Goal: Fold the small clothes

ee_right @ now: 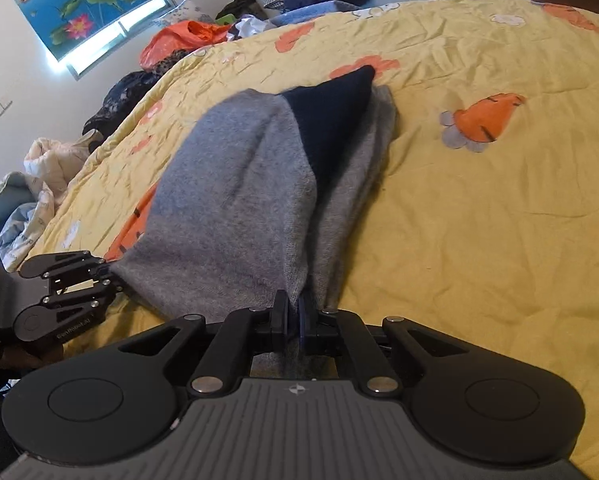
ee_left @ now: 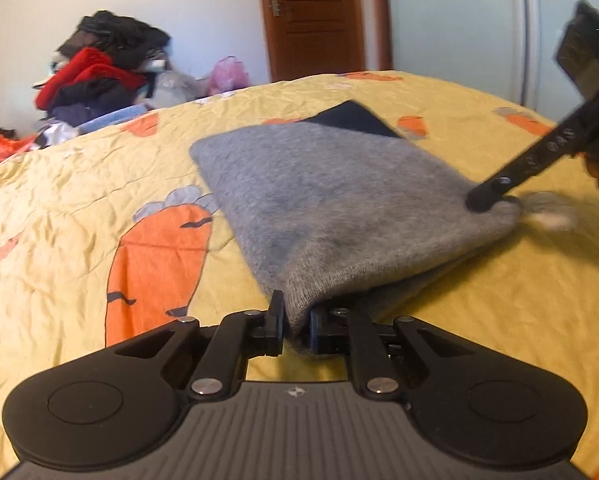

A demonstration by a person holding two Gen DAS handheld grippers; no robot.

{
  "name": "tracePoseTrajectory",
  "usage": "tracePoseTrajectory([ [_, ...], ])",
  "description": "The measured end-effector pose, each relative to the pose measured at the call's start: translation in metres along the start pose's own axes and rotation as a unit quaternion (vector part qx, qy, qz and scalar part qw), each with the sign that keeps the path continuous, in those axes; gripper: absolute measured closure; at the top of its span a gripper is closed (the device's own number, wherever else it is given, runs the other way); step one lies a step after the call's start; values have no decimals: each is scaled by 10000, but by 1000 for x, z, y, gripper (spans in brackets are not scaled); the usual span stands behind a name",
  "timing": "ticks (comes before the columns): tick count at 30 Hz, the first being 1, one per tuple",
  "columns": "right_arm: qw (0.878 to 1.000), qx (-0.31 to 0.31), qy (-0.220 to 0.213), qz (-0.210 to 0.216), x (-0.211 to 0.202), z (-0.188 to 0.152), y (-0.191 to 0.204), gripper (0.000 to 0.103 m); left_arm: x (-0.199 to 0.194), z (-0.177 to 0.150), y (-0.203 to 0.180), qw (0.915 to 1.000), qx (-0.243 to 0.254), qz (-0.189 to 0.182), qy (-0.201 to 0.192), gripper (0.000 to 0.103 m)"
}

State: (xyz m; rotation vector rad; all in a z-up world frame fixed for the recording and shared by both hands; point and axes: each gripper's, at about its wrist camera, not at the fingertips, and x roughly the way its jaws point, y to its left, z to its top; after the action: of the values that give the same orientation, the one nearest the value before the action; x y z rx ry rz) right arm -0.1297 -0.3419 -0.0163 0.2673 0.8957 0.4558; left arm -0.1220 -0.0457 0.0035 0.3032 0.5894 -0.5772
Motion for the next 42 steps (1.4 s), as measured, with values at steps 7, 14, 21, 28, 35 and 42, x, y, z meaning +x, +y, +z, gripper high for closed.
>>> tracePoseTrajectory([
  [7,9926,753,-895,341,-22,47,-23,35,-37,6,12,9981,4,-438,-427,88],
  [14,9870,1189,-1051,246,37,119,-49,41,-11,22,-22,9954,287,-761,-499,87],
  [21,9938,635,-903,142,77,143,-33,86,21,13,-37,9945,69,-1032,-152,87],
  [28,9923,1084,-593,16,95,142,-64,87,28,20,-19,9892,-514,-1374,18,87],
  [35,9825,1337,-1299,39,45,119,-68,13,-10,31,56,9690,-1862,-1495,-637,45],
  [42,9841,1519,-919,22,67,120,-81,13,91,58,146,8831,-4363,-1706,-266,25],
])
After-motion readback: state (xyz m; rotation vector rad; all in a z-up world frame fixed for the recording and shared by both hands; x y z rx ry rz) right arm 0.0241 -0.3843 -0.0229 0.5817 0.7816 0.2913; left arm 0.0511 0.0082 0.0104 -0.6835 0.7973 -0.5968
